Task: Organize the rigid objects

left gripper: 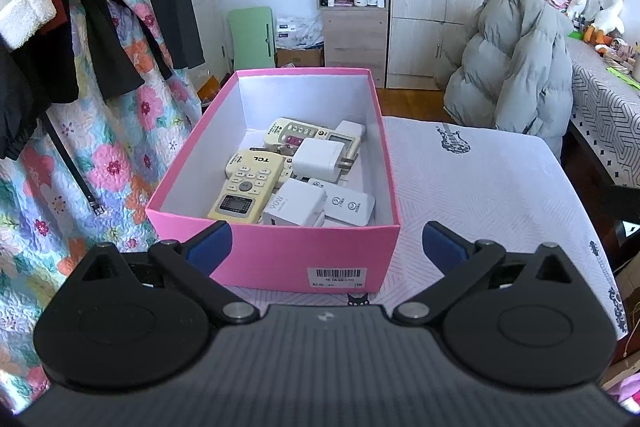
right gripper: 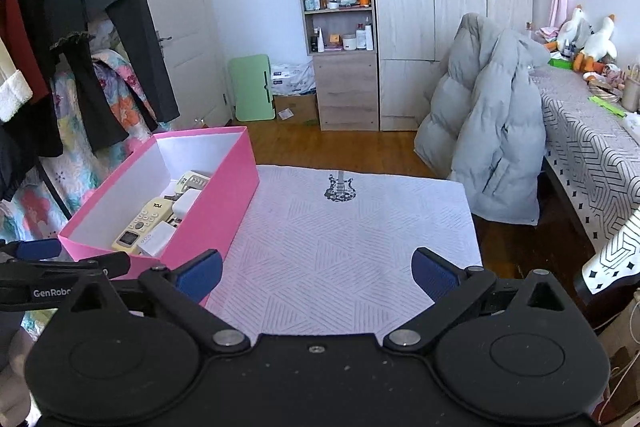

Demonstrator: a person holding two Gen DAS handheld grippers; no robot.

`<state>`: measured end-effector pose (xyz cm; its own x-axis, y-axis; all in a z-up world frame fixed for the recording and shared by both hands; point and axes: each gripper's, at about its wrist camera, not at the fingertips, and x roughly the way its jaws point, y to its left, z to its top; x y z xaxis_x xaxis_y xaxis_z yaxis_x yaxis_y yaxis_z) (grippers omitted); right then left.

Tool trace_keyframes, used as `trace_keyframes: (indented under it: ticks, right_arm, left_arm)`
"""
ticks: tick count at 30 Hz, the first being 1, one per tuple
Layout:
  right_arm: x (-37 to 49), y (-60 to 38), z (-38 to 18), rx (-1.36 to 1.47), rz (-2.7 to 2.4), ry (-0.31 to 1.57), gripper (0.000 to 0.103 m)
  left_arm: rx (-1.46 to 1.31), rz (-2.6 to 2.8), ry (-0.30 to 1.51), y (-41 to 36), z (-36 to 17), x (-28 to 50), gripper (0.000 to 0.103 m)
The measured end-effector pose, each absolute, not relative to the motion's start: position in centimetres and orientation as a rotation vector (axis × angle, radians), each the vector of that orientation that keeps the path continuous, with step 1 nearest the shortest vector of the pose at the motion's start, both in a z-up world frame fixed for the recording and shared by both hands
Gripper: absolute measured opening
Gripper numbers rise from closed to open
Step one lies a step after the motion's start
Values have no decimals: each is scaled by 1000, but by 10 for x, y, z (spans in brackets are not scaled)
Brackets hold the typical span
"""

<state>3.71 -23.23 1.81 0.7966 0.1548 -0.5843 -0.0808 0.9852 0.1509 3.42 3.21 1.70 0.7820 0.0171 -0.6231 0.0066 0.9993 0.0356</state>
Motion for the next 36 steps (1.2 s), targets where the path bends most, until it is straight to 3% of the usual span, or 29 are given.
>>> trace_keyframes:
  ticks: [36]
  right_arm:
    - [39,-235,6,107,48,667,102]
  left_arm:
    - [69,12,705,20,7,35,103]
